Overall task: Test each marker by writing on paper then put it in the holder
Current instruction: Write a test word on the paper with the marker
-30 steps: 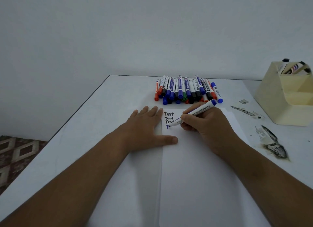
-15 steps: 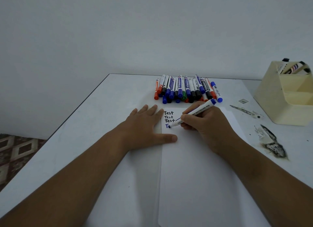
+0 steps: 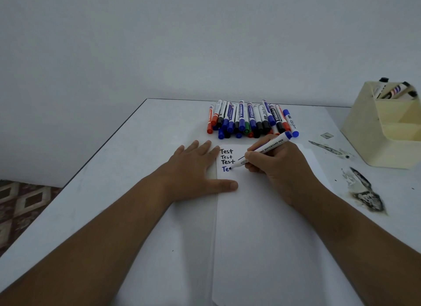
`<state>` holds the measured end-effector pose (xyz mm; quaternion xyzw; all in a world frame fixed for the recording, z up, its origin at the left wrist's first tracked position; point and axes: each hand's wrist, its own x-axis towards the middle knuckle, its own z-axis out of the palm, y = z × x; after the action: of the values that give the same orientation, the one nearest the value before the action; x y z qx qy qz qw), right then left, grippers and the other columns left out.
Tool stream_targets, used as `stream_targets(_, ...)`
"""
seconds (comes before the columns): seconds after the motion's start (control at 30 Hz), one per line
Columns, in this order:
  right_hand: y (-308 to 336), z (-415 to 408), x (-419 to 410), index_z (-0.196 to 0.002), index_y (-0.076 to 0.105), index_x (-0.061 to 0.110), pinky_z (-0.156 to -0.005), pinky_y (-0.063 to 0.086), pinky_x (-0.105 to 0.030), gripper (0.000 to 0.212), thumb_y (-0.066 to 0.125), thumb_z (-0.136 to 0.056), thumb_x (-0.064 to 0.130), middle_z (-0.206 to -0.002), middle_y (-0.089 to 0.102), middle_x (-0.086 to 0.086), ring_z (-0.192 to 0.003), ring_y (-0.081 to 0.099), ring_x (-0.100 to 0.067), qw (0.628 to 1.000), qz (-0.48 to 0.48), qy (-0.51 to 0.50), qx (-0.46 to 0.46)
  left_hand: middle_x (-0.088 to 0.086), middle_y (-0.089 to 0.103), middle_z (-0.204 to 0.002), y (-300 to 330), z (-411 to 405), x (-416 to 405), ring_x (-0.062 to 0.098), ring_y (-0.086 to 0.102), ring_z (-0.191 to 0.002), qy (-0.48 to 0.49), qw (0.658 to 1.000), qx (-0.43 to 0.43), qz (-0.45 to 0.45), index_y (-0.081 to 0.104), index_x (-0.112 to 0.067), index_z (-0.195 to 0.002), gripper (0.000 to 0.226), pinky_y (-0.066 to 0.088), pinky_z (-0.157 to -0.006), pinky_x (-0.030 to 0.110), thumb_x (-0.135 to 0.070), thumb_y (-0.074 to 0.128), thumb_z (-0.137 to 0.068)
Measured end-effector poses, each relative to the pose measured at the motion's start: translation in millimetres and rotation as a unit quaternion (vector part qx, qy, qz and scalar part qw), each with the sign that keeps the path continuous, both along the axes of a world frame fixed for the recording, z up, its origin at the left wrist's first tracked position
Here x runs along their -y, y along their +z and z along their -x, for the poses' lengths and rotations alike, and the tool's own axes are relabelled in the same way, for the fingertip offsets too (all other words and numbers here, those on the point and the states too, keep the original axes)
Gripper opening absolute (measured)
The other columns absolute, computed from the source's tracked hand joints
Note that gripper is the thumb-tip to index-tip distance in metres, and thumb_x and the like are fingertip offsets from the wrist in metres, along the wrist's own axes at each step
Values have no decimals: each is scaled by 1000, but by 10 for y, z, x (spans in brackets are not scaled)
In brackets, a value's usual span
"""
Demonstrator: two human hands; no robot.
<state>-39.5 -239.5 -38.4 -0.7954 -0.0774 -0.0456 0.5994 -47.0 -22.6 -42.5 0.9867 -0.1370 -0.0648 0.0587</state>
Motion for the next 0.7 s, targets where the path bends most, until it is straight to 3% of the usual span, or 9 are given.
stream_targets(0.7, 8, 5, 15, -77, 69, 20, -82, 59, -57, 15, 70, -86, 8, -72, 73, -10, -79, 72, -36, 999, 7, -27, 24, -7, -3, -167, 1, -2, 2, 15, -7, -154, 6, 1000, -9, 6, 3, -34, -159, 115, 0, -125, 45, -97, 31, -68)
